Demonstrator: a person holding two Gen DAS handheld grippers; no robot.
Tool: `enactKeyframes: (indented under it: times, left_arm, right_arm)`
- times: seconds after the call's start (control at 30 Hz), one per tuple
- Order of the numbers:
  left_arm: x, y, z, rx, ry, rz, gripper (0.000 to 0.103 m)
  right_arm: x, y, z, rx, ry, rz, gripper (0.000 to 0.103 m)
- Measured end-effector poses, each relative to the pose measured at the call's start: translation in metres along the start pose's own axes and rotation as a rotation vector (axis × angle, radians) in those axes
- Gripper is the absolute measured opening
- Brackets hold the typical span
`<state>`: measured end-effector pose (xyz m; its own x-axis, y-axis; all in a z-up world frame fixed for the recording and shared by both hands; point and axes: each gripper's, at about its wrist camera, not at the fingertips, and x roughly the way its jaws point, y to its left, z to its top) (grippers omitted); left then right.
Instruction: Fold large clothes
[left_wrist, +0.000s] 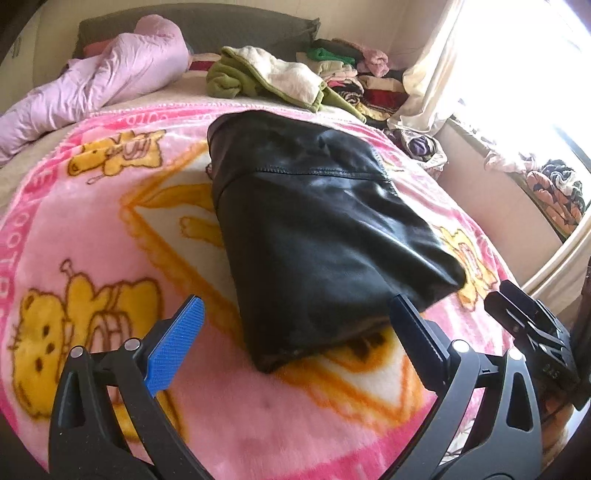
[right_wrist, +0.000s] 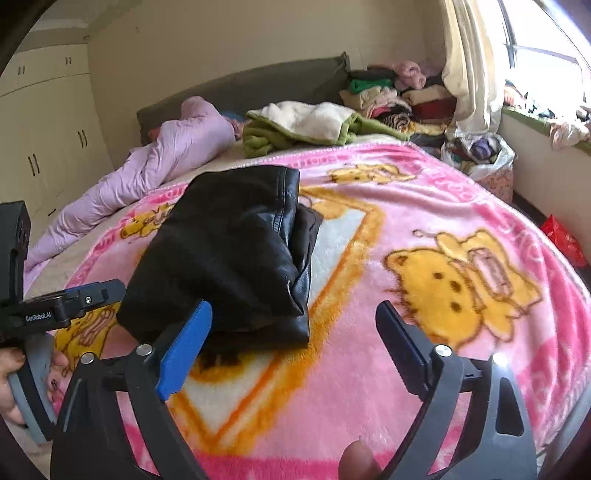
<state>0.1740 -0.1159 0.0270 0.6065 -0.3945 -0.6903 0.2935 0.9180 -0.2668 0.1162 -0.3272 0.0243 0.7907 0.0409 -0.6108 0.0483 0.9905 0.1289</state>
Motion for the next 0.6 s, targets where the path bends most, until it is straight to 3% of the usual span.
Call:
enactKeyframes:
  times: [0.37, 0.6]
  left_arm:
    - [-0.047, -0.009, -0.033, 0.013, -0.094, 0.040, 0.094]
    - [-0.060, -0.004, -0.058, 0.008, -0.124, 0.063, 0.094]
  right_arm:
    - [-0.063, 0.021, -0.020, -0.053, -0.100, 0.022, 0.099]
    - [-0.066, 0.031, -0.044, -0.056, -0.055, 0.029, 0.099]
